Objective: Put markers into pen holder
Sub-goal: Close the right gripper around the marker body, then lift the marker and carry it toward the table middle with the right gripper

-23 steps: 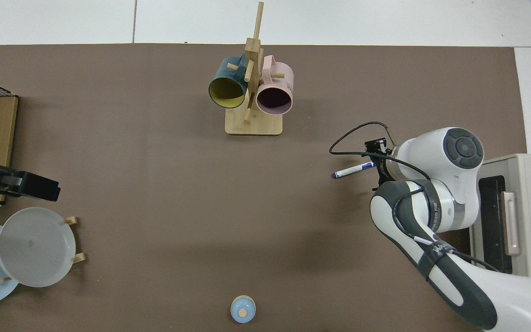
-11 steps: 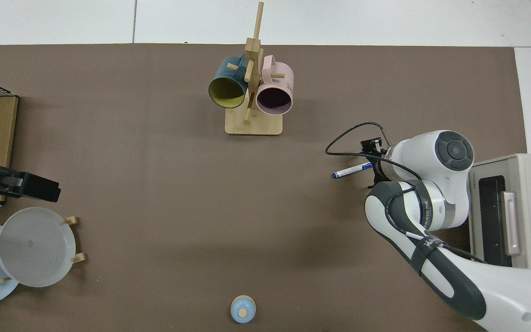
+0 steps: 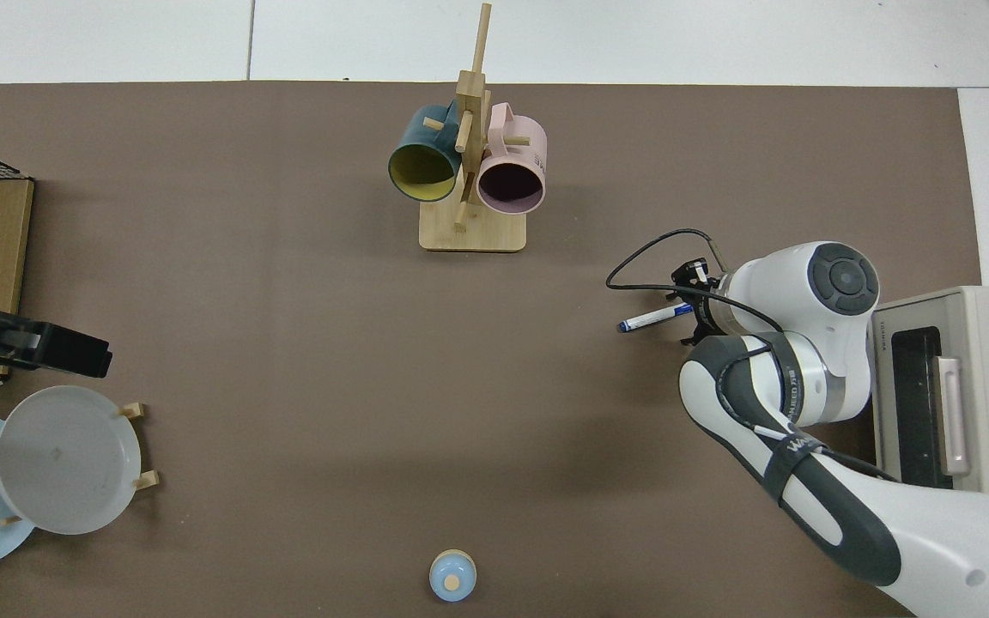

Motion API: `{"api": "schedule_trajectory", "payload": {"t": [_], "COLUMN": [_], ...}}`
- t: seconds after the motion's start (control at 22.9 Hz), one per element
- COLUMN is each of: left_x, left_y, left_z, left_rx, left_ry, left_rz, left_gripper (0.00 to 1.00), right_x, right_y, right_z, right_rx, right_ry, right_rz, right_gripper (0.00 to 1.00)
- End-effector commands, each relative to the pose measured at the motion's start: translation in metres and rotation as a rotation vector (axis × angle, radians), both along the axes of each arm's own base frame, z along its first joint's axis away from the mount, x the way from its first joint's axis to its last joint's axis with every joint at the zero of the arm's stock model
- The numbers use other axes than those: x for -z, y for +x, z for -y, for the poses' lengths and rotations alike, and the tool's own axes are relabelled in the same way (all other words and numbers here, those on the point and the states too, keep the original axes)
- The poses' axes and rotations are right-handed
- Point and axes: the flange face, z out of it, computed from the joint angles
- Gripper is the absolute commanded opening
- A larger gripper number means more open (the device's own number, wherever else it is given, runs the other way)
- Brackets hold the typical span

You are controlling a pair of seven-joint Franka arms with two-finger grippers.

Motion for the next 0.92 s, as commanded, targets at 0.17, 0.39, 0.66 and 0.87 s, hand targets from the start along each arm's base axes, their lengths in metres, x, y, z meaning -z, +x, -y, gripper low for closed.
{"api": "schedule_trajectory", "payload": {"t": [0.17, 0.39, 0.66, 0.87], "left_x": [0.002, 0.002, 0.001, 0.001], "left_y": [-0.008, -0.007, -0.008, -0.007], "left_z": [0.001, 0.0, 0.002, 0.004], "left_rx": [0.004, -0.003, -0.003, 0.002], "left_ry": [-0.009, -0.008, -0.008, -0.008], "left_rz": [-0.012, -0.012, -0.011, -0.011], "left_gripper": [1.0, 1.0, 1.0, 1.0], "right_x": [-0.001, -0.002, -0.026, -0.072], "right_y": [0.013, 0.015, 0.01, -0.002], "right_z": [0.017, 0.027, 0.021, 0.015], "right_rx": [-0.021, -0.031, -0.031, -0.044], "right_ry": [0.001, 0.0, 0.006, 0.006], "right_rz": [0.031, 0.026, -0.002, -0.041], "right_gripper": [0.14, 0.0, 0.0, 0.0]}}
